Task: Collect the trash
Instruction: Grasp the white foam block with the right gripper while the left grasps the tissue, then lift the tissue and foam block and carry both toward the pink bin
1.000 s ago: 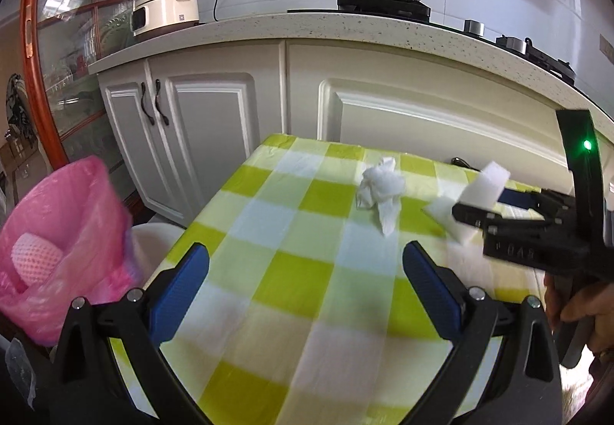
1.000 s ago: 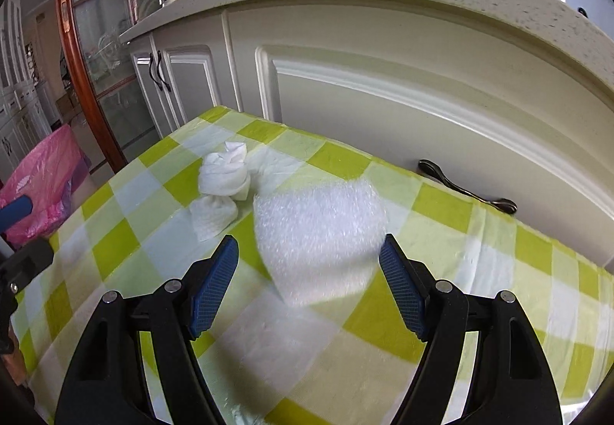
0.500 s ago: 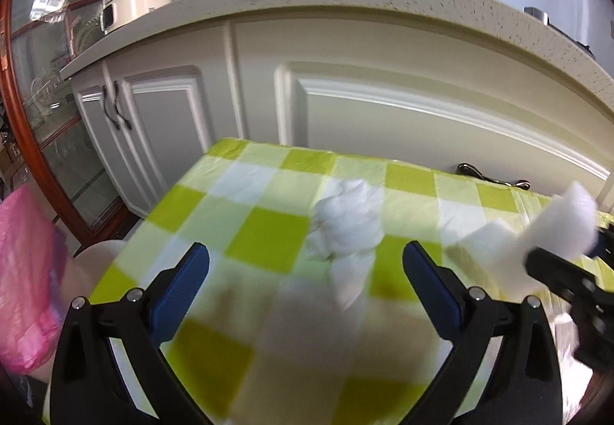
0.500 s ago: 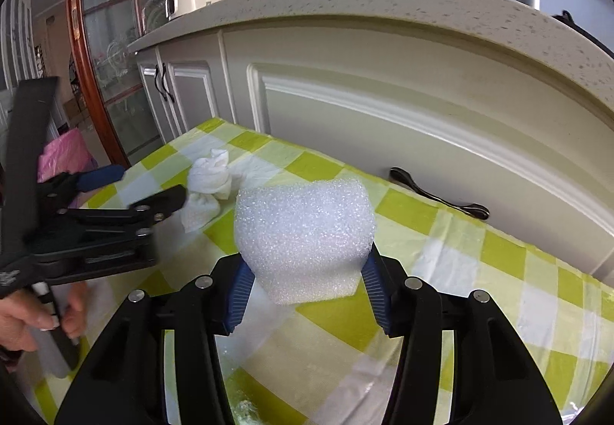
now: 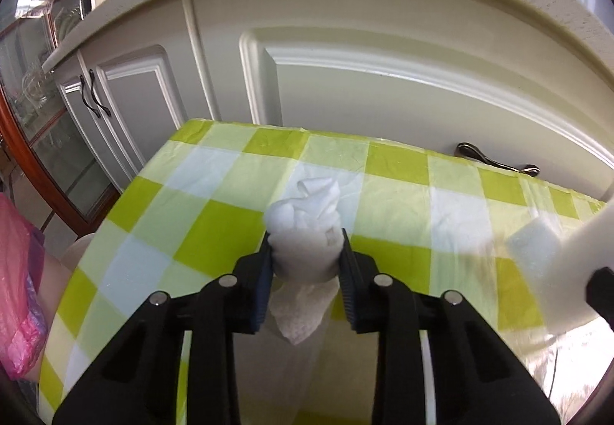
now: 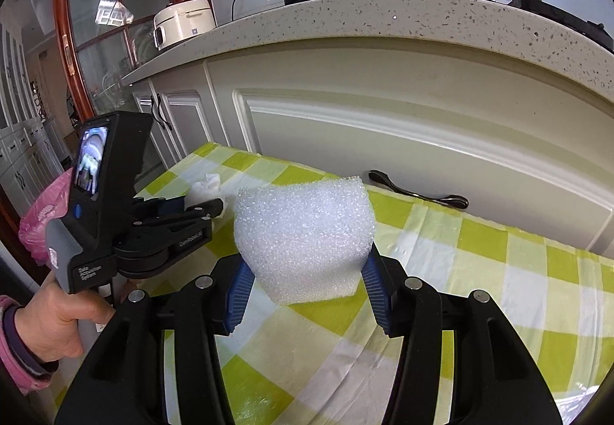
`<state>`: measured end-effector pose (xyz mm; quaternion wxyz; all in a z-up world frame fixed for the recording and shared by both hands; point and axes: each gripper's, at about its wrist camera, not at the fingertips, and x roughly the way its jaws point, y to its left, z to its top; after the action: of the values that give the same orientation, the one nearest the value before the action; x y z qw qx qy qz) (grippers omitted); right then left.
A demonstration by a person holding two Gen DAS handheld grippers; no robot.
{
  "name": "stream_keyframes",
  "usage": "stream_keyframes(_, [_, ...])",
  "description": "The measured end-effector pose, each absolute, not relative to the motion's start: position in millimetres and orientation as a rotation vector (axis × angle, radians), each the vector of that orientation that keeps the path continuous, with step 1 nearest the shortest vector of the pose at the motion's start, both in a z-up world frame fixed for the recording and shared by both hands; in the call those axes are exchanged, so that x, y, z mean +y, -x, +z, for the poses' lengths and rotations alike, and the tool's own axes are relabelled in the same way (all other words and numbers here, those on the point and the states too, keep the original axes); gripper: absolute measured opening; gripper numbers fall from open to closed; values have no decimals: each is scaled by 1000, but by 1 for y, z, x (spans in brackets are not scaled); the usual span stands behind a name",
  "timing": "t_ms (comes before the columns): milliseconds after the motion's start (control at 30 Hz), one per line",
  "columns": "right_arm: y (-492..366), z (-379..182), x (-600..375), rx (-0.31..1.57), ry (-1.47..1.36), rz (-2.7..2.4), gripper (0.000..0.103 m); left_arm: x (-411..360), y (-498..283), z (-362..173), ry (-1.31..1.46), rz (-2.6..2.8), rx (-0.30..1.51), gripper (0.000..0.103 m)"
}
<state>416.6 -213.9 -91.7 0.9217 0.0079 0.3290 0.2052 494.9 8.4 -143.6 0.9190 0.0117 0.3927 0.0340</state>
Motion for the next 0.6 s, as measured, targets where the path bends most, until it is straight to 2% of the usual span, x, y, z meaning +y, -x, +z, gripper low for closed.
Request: stream_keyframes(600, [-296, -58, -174, 625, 39, 444, 50, 27, -299, -73, -47, 7, 637, 29])
